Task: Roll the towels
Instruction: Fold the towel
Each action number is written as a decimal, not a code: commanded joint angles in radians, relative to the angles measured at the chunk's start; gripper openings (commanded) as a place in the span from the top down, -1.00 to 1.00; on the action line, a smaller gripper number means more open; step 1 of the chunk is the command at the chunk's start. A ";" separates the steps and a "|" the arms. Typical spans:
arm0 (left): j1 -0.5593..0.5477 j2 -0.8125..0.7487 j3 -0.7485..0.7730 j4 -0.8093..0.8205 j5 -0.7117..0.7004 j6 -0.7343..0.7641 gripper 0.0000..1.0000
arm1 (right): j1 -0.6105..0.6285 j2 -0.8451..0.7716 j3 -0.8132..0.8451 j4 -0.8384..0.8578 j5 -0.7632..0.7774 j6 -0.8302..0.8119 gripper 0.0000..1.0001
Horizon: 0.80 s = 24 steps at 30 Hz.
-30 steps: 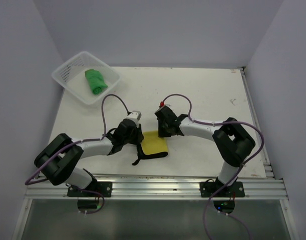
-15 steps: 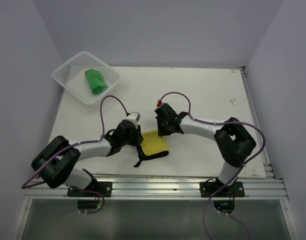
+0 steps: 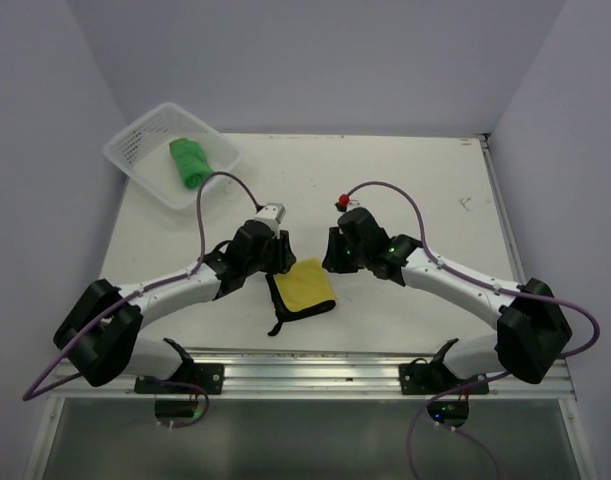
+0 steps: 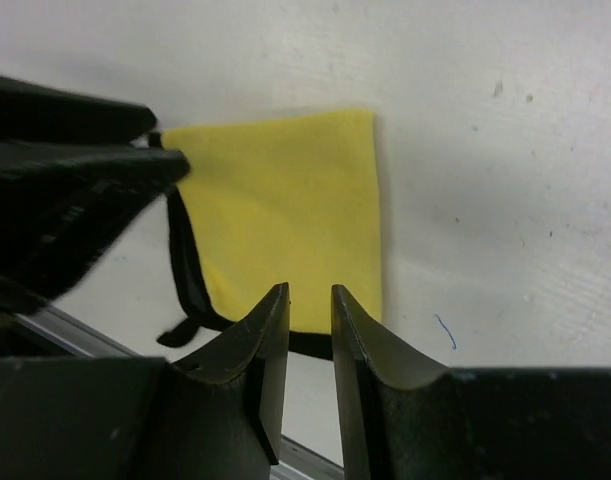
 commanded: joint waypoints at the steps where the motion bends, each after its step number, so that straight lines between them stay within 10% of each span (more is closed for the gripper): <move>1: 0.000 -0.003 0.108 -0.046 0.025 0.053 0.13 | -0.003 -0.026 -0.079 0.013 -0.040 0.069 0.44; 24: -0.035 0.241 0.378 -0.177 0.095 0.053 0.14 | -0.009 0.053 -0.301 0.207 -0.147 0.207 0.14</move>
